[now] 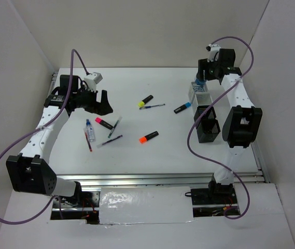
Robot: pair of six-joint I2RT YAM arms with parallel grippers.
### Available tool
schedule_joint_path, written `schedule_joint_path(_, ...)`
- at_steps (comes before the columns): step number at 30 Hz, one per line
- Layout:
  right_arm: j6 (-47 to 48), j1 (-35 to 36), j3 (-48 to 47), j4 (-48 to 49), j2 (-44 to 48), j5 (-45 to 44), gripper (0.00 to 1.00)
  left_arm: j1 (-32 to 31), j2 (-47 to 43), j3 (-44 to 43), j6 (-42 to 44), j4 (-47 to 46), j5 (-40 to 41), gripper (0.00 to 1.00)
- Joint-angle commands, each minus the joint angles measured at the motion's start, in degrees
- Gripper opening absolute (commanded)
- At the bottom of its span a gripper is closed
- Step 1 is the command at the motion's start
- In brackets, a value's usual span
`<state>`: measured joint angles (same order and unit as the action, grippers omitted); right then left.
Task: Sort the stationery into containers
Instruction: Place the stationery in the storage box.
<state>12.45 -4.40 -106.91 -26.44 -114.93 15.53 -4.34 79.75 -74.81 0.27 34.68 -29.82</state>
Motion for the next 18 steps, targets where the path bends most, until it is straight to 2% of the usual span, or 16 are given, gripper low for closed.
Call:
schedule_joint_path(1,-0.23,-0.34,-0.67,2.62,0.59,1.26,0.45,-0.32,0.06,-1.31,1.31,-1.28,-0.67,0.96)
schedule_joint_path(18,1.53,0.19,4.08,3.94,0.59,0.47,0.46,-0.32,0.32,-2.19,0.96,-0.93,-0.85,0.96)
